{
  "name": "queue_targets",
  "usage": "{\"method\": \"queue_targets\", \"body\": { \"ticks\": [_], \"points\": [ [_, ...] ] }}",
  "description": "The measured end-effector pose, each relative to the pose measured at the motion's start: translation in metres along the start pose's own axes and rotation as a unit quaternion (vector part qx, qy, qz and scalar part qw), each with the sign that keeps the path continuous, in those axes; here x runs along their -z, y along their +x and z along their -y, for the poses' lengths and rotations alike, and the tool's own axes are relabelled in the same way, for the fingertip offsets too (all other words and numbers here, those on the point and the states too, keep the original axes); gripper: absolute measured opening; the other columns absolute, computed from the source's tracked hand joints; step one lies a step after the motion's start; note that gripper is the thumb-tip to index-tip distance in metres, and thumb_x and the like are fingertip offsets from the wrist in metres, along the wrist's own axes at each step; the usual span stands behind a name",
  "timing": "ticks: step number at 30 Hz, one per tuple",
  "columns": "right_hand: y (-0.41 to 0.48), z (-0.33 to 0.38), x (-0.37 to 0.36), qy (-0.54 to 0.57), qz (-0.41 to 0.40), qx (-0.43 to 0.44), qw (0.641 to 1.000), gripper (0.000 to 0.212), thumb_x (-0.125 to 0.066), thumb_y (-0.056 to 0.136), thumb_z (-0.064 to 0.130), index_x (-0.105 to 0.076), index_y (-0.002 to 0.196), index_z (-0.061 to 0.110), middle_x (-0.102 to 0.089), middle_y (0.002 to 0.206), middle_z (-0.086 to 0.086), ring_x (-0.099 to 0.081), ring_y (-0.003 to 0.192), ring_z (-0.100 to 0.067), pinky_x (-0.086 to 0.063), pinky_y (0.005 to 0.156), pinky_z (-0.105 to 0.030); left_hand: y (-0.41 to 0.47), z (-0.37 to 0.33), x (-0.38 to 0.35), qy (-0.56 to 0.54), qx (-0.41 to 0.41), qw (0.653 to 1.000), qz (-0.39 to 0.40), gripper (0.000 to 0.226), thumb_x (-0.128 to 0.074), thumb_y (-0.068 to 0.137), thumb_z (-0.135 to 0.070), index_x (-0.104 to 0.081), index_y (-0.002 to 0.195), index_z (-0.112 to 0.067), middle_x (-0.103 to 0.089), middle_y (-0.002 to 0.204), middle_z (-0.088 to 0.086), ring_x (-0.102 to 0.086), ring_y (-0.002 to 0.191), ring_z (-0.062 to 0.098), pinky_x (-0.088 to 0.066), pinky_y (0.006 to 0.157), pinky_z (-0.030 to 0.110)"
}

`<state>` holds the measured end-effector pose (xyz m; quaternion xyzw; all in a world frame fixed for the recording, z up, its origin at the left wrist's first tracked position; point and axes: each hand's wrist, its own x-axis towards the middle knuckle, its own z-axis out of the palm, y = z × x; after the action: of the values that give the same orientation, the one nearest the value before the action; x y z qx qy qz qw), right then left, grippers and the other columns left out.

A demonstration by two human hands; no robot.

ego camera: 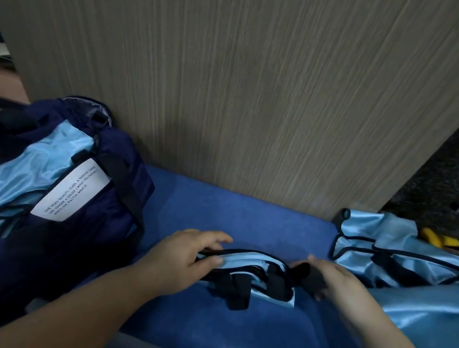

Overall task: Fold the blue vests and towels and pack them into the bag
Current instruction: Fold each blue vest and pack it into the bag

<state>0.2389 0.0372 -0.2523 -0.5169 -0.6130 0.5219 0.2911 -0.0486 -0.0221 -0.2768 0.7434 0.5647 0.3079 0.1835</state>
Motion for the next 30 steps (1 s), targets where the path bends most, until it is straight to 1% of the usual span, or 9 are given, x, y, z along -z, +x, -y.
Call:
{"method": "queue_targets", "body": {
  "ticks": [4, 7, 10, 12, 15, 18, 21, 25, 30],
  "points": [
    [0.000, 0.000, 0.002, -0.024, 0.032, 0.007, 0.999, 0.036, -0.047, 0.095, -0.001, -0.078, 0.085, 0.015, -0.075, 0.079, 0.004, -0.060, 0.066, -0.002, -0.040, 0.055, -0.012, 0.000, 0.000, -0.001, -0.001, 0.021, 1.000, -0.001, 0.042, -0.057, 0.088, -0.044, -0.055, 0.129, -0.041, -0.052, 0.106, -0.031, -0.047, 0.107, -0.012, -0.039, 0.093, 0.012],
    [0.000, -0.002, 0.004, -0.043, 0.064, 0.014, 0.997, 0.031, -0.052, 0.091, -0.011, -0.074, 0.095, 0.009, -0.075, 0.086, 0.001, -0.066, 0.080, -0.005, -0.048, 0.072, -0.012, 0.001, 0.000, -0.004, 0.015, 0.026, 1.000, -0.004, 0.043, -0.057, 0.085, -0.045, -0.057, 0.128, -0.040, -0.056, 0.108, -0.026, -0.048, 0.108, -0.009, -0.039, 0.097, 0.017],
    [-0.001, -0.005, 0.004, -0.073, 0.069, 0.032, 0.994, 0.025, -0.064, 0.082, -0.005, -0.076, 0.092, 0.015, -0.073, 0.089, -0.007, -0.065, 0.085, -0.013, -0.050, 0.086, -0.028, 0.001, 0.000, -0.005, 0.026, 0.022, 0.999, -0.005, 0.045, -0.055, 0.083, -0.046, -0.059, 0.127, -0.038, -0.058, 0.108, -0.023, -0.051, 0.108, -0.005, -0.040, 0.097, 0.019],
    [-0.002, -0.005, 0.002, -0.115, 0.053, 0.055, 0.990, 0.018, -0.072, 0.074, 0.005, -0.076, 0.085, 0.018, -0.070, 0.082, 0.000, -0.062, 0.078, -0.010, -0.051, 0.083, -0.029, 0.001, -0.002, -0.004, 0.034, 0.017, 0.999, -0.006, 0.048, -0.052, 0.080, -0.049, -0.060, 0.126, -0.036, -0.057, 0.102, -0.027, -0.053, 0.104, -0.002, -0.039, 0.094, 0.017],
    [-0.003, -0.004, -0.003, -0.186, 0.000, 0.090, 0.978, 0.022, -0.079, 0.075, 0.004, -0.070, 0.075, 0.024, -0.067, 0.075, 0.003, -0.058, 0.069, -0.007, -0.051, 0.075, -0.027, 0.002, -0.002, -0.005, 0.040, 0.005, 0.999, -0.009, 0.057, -0.045, 0.077, -0.059, -0.062, 0.125, -0.034, -0.049, 0.093, -0.039, -0.053, 0.099, -0.001, -0.035, 0.089, 0.011],
    [-0.003, -0.005, -0.004, -0.243, -0.031, 0.131, 0.961, 0.027, -0.080, 0.075, 0.008, -0.065, 0.067, 0.029, -0.068, 0.073, 0.006, -0.061, 0.068, -0.009, -0.051, 0.071, -0.025, 0.003, 0.001, -0.006, 0.037, 0.013, 0.999, -0.010, 0.063, -0.041, 0.073, -0.063, -0.060, 0.127, -0.036, -0.053, 0.100, -0.033, -0.053, 0.102, -0.001, -0.038, 0.093, 0.015],
    [-0.004, -0.006, -0.003, -0.246, 0.002, 0.128, 0.961, 0.027, -0.078, 0.073, 0.006, -0.066, 0.069, 0.030, -0.069, 0.077, 0.009, -0.061, 0.071, -0.004, -0.050, 0.069, -0.020, 0.003, 0.001, -0.006, 0.037, 0.028, 0.999, 0.003, 0.054, -0.051, 0.079, -0.052, -0.057, 0.130, -0.037, -0.056, 0.106, -0.027, -0.048, 0.102, -0.005, -0.035, 0.094, 0.013],
    [-0.004, -0.007, -0.003, -0.249, 0.023, 0.124, 0.960, 0.031, -0.073, 0.069, -0.002, -0.064, 0.067, 0.028, -0.068, 0.072, 0.013, -0.058, 0.067, 0.003, -0.047, 0.067, -0.016, 0.004, 0.001, -0.006, 0.045, 0.036, 0.998, 0.014, 0.054, -0.051, 0.080, -0.050, -0.056, 0.131, -0.036, -0.061, 0.114, -0.019, -0.050, 0.107, -0.001, -0.038, 0.098, 0.020],
    [-0.002, -0.012, -0.006, -0.267, -0.005, 0.159, 0.950, 0.030, -0.067, 0.076, 0.001, -0.056, 0.076, 0.028, -0.065, 0.072, 0.001, -0.053, 0.065, -0.007, -0.047, 0.064, -0.026, 0.006, 0.006, -0.007, 0.026, 0.036, 0.999, 0.005, 0.039, -0.068, 0.088, -0.031, -0.060, 0.126, -0.035, -0.060, 0.110, -0.020, -0.050, 0.106, -0.005, -0.040, 0.097, 0.018]
  ]
}}
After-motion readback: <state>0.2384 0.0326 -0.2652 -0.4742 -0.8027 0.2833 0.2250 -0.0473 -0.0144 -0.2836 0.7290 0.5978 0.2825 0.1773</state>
